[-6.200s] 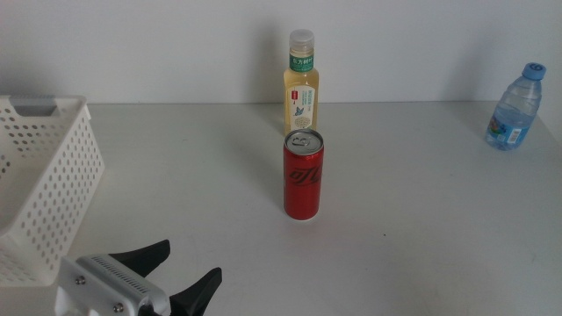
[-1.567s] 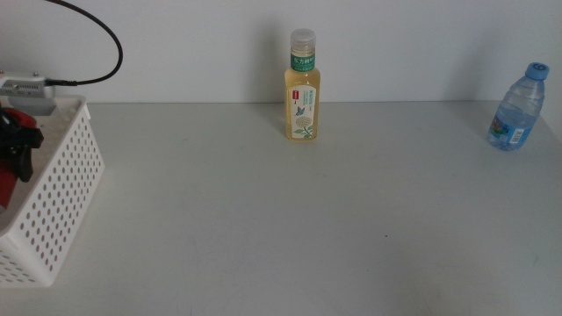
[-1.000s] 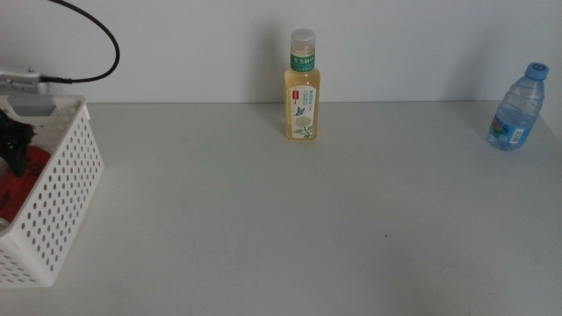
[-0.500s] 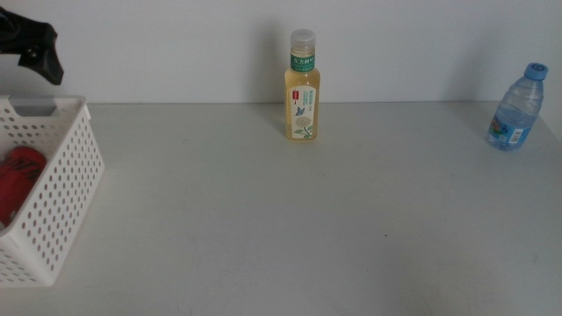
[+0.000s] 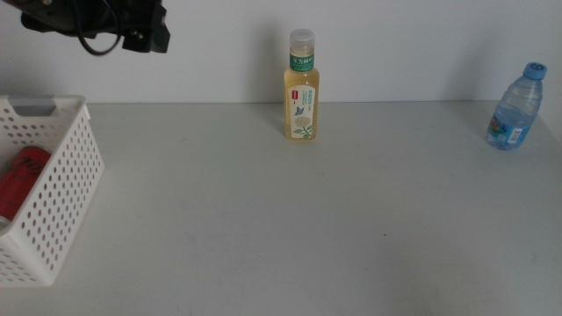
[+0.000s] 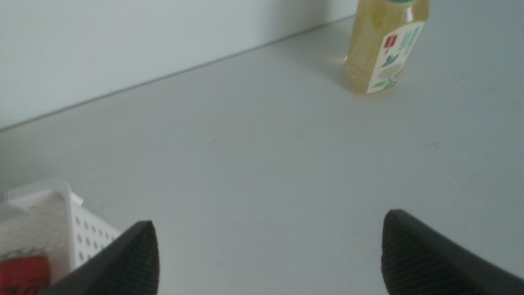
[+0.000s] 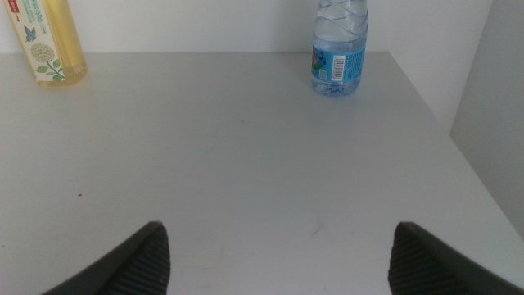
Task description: Use arms to grab the bottles and put them into the dustbin to the left of the table.
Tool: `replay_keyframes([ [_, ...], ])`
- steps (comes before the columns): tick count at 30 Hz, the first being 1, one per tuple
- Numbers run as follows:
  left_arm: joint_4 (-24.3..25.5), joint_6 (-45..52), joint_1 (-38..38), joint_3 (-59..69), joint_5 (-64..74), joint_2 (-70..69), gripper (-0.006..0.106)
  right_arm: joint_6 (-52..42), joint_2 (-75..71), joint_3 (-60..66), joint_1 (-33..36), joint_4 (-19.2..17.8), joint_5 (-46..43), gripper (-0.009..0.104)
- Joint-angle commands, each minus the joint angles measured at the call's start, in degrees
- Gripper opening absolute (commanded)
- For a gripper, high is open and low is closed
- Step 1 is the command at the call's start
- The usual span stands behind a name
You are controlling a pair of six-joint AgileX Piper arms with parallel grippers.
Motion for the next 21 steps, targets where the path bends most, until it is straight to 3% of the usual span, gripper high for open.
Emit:
replay_keyframes([
  [1,3.4,-3.8,-3.3,5.8,-13.7,-6.4,0.092,-0.5,-1.2,-0.6,-0.5,-0.6,-4.1,0.075],
  [6,2.2,-5.7,-5.5,25.3,-35.4,-14.8,0.092,-0.5,-1.2,-0.6,-0.5,-0.6,-4.1,0.075],
  [11,-3.1,-5.7,-5.5,44.3,-55.9,-19.7,0.092,-0.5,-1.2,-0.6,-0.5,-0.6,-4.1,0.075],
  [21,-4.9,-5.7,-5.5,64.8,-78.4,-19.4,0.092,-0.5,-1.2,-0.6,-0.5,-0.6,-4.1,0.075],
])
